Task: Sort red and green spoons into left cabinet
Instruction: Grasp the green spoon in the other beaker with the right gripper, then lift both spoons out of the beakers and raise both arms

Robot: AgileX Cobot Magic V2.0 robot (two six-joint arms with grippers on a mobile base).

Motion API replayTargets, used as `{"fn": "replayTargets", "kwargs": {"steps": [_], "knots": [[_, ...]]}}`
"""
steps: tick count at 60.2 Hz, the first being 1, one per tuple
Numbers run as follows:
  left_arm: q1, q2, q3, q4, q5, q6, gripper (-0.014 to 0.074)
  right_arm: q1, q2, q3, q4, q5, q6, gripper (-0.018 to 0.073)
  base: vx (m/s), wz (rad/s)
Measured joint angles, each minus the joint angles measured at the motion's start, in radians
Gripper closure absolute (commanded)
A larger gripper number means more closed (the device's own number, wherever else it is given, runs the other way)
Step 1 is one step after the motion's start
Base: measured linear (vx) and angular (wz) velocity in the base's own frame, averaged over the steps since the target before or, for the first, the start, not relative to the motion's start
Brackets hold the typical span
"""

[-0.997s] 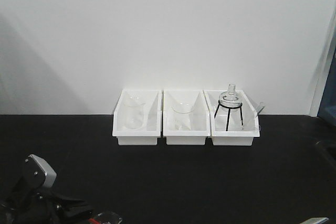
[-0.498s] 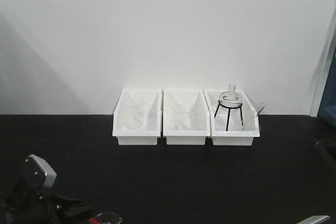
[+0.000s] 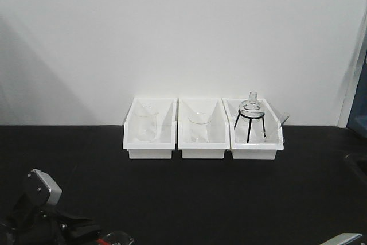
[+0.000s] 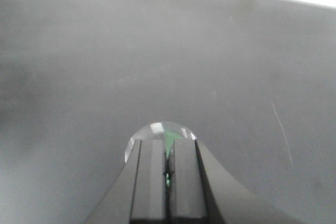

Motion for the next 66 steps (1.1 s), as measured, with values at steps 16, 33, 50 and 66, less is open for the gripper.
{"fn": "replayTargets", "kwargs": {"steps": [16, 33, 50, 66], "knots": [[0.0, 0.0, 0.0, 0.0, 0.0, 0.0, 0.06, 0.0, 0.0, 0.0, 0.0, -0.082, 0.0, 0.0565, 0.0, 0.0], [0.0, -0.015, 0.0, 0.002, 0.035, 0.0, 0.06, 0.0, -0.01, 0.0, 0.027, -0.109, 0.0, 0.0565, 0.0, 0.0], [0.0, -0.102, 0.0, 0.004, 0.035, 0.0, 0.06, 0.0, -0.139, 0.0, 0.029, -0.037, 0.0, 0.0565, 0.0, 0.0], [0.0, -0.21, 0.0, 0.004, 0.032, 0.0, 0.06, 0.0, -0.314, -0.038, 0.029, 0.108, 0.0, 0.0565, 0.0, 0.0]]}}
